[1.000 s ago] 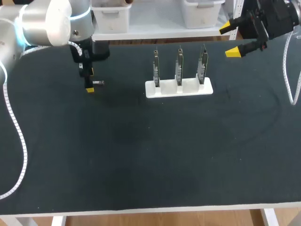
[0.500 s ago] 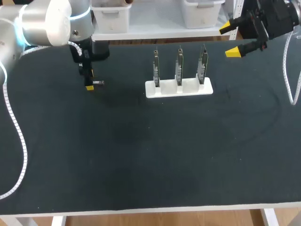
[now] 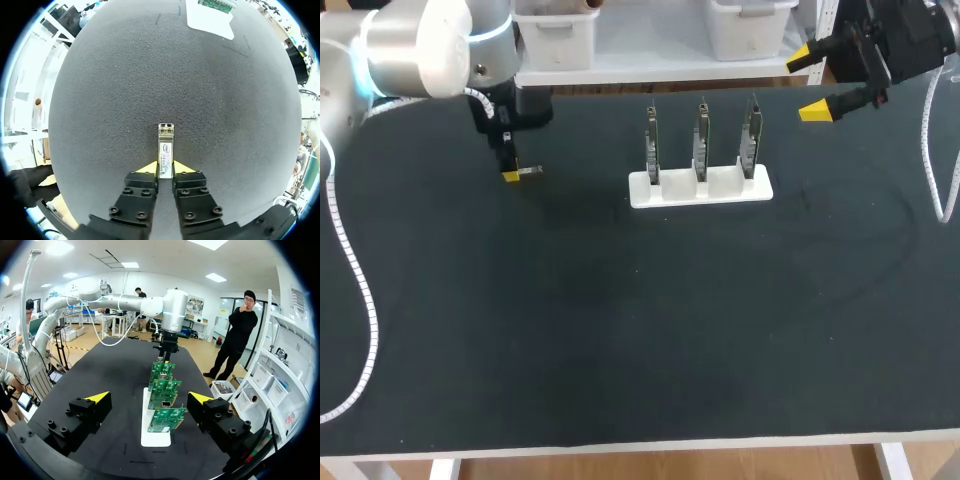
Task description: Pick up the optical module with the left hand, and insert it into the network port with the right hand.
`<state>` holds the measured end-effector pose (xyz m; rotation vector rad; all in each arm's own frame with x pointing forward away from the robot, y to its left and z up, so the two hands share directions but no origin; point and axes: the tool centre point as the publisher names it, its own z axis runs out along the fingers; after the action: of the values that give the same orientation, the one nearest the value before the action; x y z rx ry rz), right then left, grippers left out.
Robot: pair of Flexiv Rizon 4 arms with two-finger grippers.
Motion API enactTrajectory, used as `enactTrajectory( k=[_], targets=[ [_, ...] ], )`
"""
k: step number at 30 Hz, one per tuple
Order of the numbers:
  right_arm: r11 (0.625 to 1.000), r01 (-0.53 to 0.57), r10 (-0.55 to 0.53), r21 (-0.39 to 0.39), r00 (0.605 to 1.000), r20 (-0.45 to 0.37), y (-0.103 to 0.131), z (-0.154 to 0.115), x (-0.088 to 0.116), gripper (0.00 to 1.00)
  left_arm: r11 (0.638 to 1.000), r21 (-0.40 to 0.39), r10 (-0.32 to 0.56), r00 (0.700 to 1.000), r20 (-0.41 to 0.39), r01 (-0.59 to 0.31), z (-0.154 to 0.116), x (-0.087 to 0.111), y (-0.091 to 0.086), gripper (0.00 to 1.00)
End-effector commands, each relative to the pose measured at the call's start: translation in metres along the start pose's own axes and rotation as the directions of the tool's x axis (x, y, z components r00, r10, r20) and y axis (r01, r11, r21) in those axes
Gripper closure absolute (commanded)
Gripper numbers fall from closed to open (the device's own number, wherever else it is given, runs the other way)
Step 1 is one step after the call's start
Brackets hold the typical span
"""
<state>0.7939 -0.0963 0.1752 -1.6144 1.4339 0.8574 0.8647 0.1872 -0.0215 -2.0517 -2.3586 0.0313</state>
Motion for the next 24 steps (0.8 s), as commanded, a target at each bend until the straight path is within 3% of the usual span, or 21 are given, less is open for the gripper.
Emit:
enactTrajectory(
  k=[1,11,14,24],
  targets=[
    [1.0,0.0,0.0,0.003,1.0,-0.002,0.002,0.0,-0.001,0.0,0.94,0.34,0.004,1.0,-0.006,-0.002,0.001,-0.002,0.008,1.0],
    [1.0,0.0,0.0,0.003,1.0,-0.002,0.002,0.0,-0.001,0.0,0.94,0.34,0.004,1.0,-0.006,-0.002,0.001,-0.002,0.008,1.0],
    [1.0,0.0,0.0,0.003,1.0,-0.002,0.002,0.0,-0.001,0.0,0.952,0.305,-0.008,0.994,0.112,-0.027,-0.011,-0.01,0.009,1.0],
    [1.0,0.0,0.0,0.003,1.0,-0.002,0.002,0.0,-0.001,0.0,0.982,0.184,0.015,0.98,0.199,-0.052,-0.059,-0.022,0.007,1.0]
  ],
)
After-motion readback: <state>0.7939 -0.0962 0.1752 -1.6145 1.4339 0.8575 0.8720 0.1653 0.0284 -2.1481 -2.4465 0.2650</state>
